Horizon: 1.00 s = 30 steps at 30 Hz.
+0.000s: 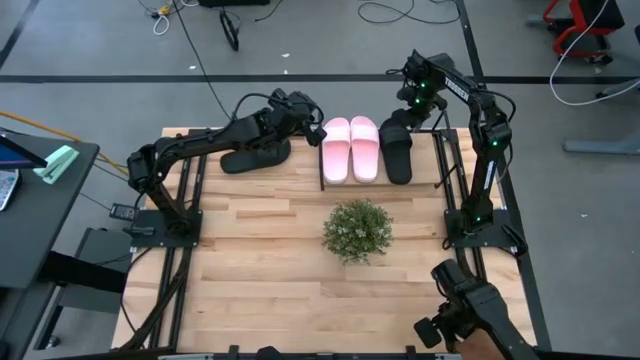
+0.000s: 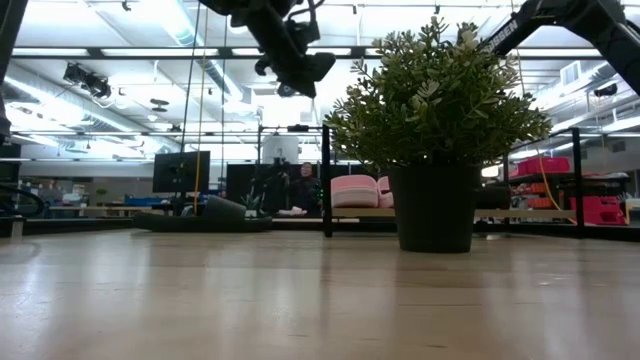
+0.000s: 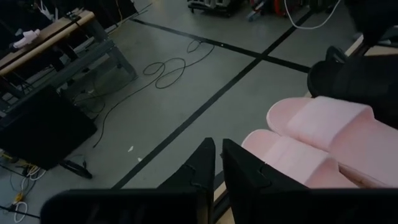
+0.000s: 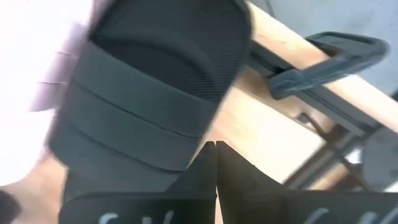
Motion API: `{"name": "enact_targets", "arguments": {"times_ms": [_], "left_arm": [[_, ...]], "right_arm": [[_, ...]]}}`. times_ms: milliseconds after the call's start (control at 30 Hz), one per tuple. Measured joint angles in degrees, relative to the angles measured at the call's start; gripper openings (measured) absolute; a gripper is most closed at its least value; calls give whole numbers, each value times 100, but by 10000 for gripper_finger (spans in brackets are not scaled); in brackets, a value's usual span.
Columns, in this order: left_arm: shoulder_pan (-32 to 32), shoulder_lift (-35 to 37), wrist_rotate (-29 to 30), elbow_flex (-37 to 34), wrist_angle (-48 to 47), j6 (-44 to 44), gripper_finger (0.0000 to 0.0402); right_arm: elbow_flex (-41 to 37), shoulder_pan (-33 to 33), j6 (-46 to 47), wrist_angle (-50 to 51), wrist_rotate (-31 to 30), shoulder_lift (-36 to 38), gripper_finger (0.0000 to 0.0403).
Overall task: Pick and place slides into the shelf
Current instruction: Put the black slide on the shelf
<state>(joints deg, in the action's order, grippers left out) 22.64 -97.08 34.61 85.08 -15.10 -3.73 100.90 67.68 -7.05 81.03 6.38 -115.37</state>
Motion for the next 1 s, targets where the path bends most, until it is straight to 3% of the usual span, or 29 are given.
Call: {"name": "enact_targets", "arguments": {"times_ms": [200, 767, 1000], "left_arm": [[-72, 2, 0, 0, 158, 0, 38], [-397, 21, -4, 0, 154, 0, 45], [-440, 290, 1, 2, 129, -3, 43]], "right_arm": [[0, -117, 56, -2, 159, 0, 2], [-4, -457, -9, -290, 1506, -2, 0], [-9, -646, -199, -567, 1603, 333, 10]]}}
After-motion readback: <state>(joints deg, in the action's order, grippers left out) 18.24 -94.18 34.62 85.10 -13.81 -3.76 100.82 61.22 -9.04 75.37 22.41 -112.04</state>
